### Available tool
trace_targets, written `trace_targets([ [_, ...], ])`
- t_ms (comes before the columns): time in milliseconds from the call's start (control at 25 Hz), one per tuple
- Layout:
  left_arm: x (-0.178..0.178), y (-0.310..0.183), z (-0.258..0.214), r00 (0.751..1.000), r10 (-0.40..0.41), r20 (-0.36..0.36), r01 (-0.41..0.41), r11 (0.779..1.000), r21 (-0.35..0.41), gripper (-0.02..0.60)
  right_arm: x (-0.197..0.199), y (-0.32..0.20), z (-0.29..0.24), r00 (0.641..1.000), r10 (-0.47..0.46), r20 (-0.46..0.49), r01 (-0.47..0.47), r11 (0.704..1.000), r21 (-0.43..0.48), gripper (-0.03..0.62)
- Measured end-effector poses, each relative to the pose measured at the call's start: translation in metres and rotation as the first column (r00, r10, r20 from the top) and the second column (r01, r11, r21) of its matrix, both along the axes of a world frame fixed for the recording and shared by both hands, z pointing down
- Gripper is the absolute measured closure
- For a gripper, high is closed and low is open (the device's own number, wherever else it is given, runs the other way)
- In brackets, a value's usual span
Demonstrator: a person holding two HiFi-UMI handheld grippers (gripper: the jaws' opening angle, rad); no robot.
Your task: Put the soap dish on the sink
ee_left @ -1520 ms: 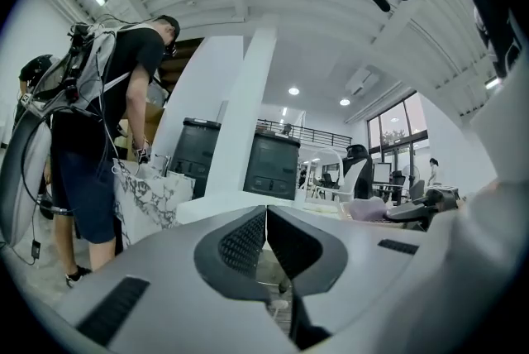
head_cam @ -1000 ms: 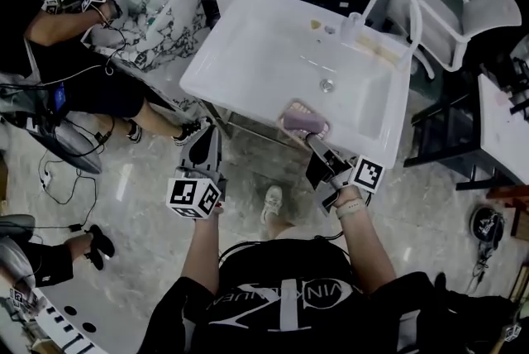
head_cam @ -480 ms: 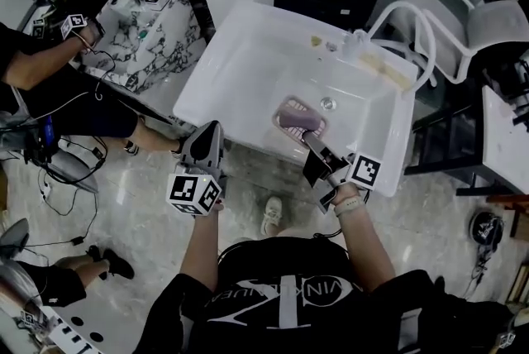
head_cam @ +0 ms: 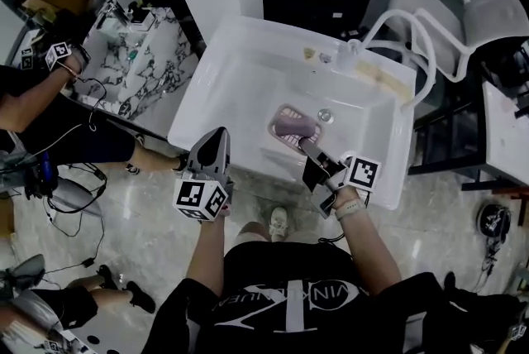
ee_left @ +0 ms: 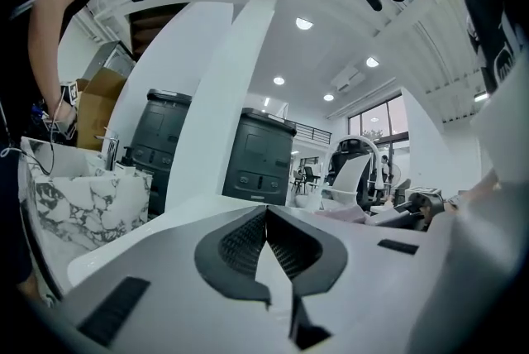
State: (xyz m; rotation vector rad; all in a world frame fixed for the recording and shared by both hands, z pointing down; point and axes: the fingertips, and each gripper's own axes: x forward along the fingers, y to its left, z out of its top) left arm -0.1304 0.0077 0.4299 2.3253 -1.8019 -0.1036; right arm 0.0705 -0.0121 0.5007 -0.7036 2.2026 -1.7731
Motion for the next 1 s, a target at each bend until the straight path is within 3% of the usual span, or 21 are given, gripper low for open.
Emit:
trace_targets([
  [440,0.018,-0.072,0.012,0.991,0.132,-0.023,-0.132,0.991,-0.006,0.565,-0.022,-0.066,-0.008,0.999,0.020,-0.035,-0.020,1.000,0.012,0.516],
  [680,0.028,-0.124,0.011,0.970,0.243,-0.022,-0.243,0.970,-0.009,0.565,-0.038,-0.113,-0.017,0.998,0.041,-0.043,-0.039,0.998,0.055,0.516],
  [800,0.026,-0.151,0.012,0.961,0.278,-0.009,-0.278,0.961,-0.009,0.565,-0.040,-0.138,-0.006,0.994,0.066,-0.091,-0.064,0.998,0.023,0.516],
  [1000,0.019,-0.182,0.027,0.954,0.298,-0.021,-0.298,0.953,-0.048,0.565,-0.051,-0.169,0.005,0.994,0.080,-0.070,-0.081,0.997,-0.008,0.516],
])
